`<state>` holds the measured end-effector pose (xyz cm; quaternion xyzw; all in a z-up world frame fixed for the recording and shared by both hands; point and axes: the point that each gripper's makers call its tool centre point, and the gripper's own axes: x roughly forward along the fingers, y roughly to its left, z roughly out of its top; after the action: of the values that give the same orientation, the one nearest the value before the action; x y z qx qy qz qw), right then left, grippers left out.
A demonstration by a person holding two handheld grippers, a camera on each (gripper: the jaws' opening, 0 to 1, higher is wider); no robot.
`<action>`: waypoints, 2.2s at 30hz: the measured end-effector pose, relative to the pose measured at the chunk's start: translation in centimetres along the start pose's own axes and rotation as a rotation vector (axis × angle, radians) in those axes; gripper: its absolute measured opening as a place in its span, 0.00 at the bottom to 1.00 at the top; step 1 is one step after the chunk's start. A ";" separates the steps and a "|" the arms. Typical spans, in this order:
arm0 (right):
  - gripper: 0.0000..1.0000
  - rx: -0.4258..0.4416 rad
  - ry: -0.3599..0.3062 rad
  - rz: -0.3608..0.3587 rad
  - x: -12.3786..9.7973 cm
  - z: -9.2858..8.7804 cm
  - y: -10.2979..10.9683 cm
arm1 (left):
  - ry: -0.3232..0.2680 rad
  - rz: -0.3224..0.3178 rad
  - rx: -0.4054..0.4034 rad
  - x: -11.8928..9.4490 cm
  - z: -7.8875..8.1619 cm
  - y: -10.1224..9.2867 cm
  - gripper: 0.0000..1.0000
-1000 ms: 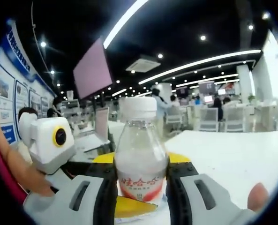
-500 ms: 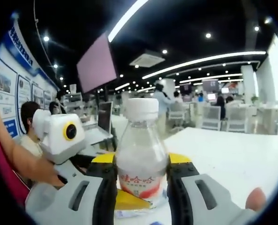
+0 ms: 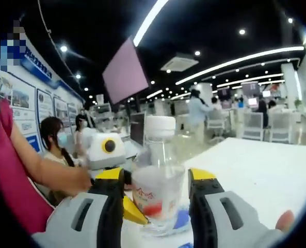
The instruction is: Arrange the tabletop items into an orderly group along one side of the table until the central work area is clear of visible clutter.
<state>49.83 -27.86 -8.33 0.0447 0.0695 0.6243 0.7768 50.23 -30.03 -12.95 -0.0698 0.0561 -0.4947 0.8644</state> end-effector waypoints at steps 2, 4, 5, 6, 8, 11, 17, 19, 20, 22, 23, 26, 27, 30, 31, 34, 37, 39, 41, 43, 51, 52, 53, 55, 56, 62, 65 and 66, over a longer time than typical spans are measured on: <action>0.56 -0.015 0.007 0.019 -0.3 -0.1 0.2 | -0.012 -0.042 -0.019 -0.5 0.2 -0.5 0.35; 0.58 -0.013 0.018 0.038 -0.6 -0.3 0.4 | -0.017 -0.075 -0.013 -0.9 0.5 -1.0 0.35; 0.58 -0.025 0.022 0.061 -0.7 -0.4 0.8 | -0.015 -0.092 -0.010 -1.0 0.6 -1.2 0.35; 0.59 -0.015 0.022 0.111 -0.8 -0.4 1.6 | -0.010 -0.121 -0.002 -1.2 0.6 -1.6 0.35; 0.58 -0.012 0.019 0.136 -0.7 -0.3 2.1 | -0.003 -0.152 0.002 -1.5 0.6 -2.0 0.35; 0.56 -0.037 0.033 0.161 -0.3 -0.5 2.6 | -0.002 -0.229 0.000 -2.1 0.7 -3.1 0.35; 0.52 -0.035 0.045 0.230 0.5 -0.8 4.0 | 0.007 -0.262 0.014 -2.6 0.7 -4.0 0.35; 0.46 -0.042 0.055 0.247 1.0 -1.0 4.4 | 0.005 -0.266 0.016 -2.8 0.7 -4.2 0.35; 0.42 -0.060 0.061 0.263 1.1 -1.1 4.7 | 0.006 -0.268 0.017 -2.9 0.7 -4.3 0.35; 0.39 -0.087 0.052 0.268 1.4 -1.1 4.8 | 0.008 -0.263 0.023 -3.1 0.6 -4.2 0.35; 0.39 -0.098 0.047 0.272 1.6 -1.0 4.9 | 0.008 -0.260 0.030 -3.3 0.7 -4.1 0.35; 0.38 -0.111 0.043 0.280 2.2 -1.1 4.9 | 0.032 -0.247 0.065 -3.9 0.6 -3.6 0.35; 0.38 -0.128 0.046 0.283 2.5 -1.2 4.9 | 0.047 -0.243 0.078 -4.0 0.5 -3.4 0.36; 0.38 -0.159 0.046 0.283 3.6 -1.3 4.9 | 0.097 -0.230 0.138 -4.8 0.3 -2.4 0.36; 0.38 -0.170 0.041 0.282 3.9 -1.3 4.8 | 0.100 -0.227 0.142 -5.0 0.4 -2.1 0.36; 0.38 -0.183 0.017 0.282 5.1 -0.8 4.5 | 0.123 -0.217 0.177 -5.7 0.9 -0.9 0.36; 0.37 -0.211 0.001 0.274 6.5 -0.5 4.1 | 0.163 -0.199 0.238 -6.6 1.2 0.8 0.36; 0.37 -0.227 -0.001 0.266 7.7 -0.5 3.6 | 0.186 -0.189 0.257 -7.0 1.1 1.8 0.36; 0.37 -0.234 -0.002 0.263 8.8 -0.7 3.0 | 0.205 -0.186 0.266 -7.5 0.9 3.0 0.36; 0.37 -0.241 0.001 0.259 10.1 -1.1 2.4 | 0.220 -0.181 0.275 -7.8 0.5 4.0 0.36; 0.37 -0.246 0.029 0.239 14.9 -4.0 -0.3 | 0.304 -0.159 0.273 -9.8 -2.5 9.7 0.36; 0.37 -0.238 0.038 0.233 15.6 -4.7 -1.0 | 0.316 -0.154 0.268 -9.9 -3.0 10.4 0.36; 0.37 -0.230 0.046 0.229 16.1 -5.2 -1.5 | 0.332 -0.148 0.259 -10.1 -3.7 11.4 0.36; 0.37 -0.211 0.069 0.214 17.2 -6.5 -2.7 | 0.360 -0.135 0.247 -10.2 -5.0 13.0 0.36; 0.37 -0.210 0.077 0.210 17.6 -7.0 -3.1 | 0.371 -0.130 0.247 -10.2 -5.5 13.6 0.36; 0.37 -0.245 0.194 0.181 20.0 -10.4 -5.9 | 0.440 -0.108 0.233 -10.2 -9.0 17.5 0.36; 0.37 -0.252 0.234 0.178 21.4 -11.7 -6.7 | 0.458 -0.099 0.212 -10.4 -10.5 19.0 0.36; 0.37 -0.242 0.237 0.174 21.7 -12.3 -7.2 | 0.461 -0.097 0.207 -10.4 -10.8 19.3 0.36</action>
<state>59.30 -8.48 -22.72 -0.1169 0.0806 0.6939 0.7059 59.55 -12.07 -26.66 0.1311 0.1974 -0.5415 0.8066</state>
